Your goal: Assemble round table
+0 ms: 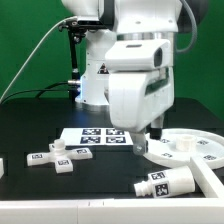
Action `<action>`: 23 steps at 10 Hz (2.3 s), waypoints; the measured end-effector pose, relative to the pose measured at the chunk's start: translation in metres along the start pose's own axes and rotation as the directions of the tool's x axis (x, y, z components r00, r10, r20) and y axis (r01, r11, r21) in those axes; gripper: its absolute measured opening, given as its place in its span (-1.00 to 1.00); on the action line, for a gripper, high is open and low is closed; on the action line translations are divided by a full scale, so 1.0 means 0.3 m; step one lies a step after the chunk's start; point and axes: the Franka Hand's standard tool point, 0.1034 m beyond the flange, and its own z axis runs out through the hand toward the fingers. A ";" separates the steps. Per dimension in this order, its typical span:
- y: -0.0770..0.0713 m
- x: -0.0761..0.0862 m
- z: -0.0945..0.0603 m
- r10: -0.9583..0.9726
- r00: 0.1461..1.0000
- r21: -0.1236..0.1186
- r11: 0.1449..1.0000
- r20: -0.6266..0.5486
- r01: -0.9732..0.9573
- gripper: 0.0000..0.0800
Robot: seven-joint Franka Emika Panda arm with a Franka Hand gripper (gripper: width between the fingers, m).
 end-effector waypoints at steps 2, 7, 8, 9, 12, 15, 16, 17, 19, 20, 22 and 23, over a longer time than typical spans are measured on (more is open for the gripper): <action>-0.009 0.015 0.055 -0.006 1.000 -0.011 1.000 -0.019 0.006 0.63; -0.056 0.011 0.184 -0.001 0.999 -0.002 1.000 -0.037 0.001 0.63; -0.057 0.006 0.191 -0.002 0.999 0.001 1.000 -0.036 0.003 0.63; -0.056 0.004 0.191 -0.001 0.999 0.002 1.000 -0.035 0.001 0.63; -0.057 0.004 0.192 -0.001 0.999 0.002 1.000 -0.035 0.001 -0.10; -0.057 0.004 0.192 0.000 0.999 0.002 1.000 -0.035 0.001 -0.22; -0.054 -0.001 0.183 0.007 0.999 -0.002 1.000 -0.036 -0.007 -0.22; -0.058 -0.027 0.133 0.021 0.999 -0.019 1.000 -0.033 -0.022 -0.22; -0.142 -0.112 0.021 0.116 0.992 -0.075 0.990 -0.054 -0.120 -0.22; -0.183 -0.142 0.004 0.149 0.988 -0.065 0.986 -0.044 -0.152 -0.22; -0.183 -0.140 0.009 0.171 0.984 -0.052 0.984 -0.037 -0.173 -0.21; -0.184 -0.140 0.010 0.172 0.984 -0.051 0.984 -0.037 -0.173 -0.21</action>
Offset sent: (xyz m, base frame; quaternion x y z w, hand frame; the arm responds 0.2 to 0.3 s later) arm -0.0037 0.0124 -0.0241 -0.0162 0.0276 0.0081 0.9995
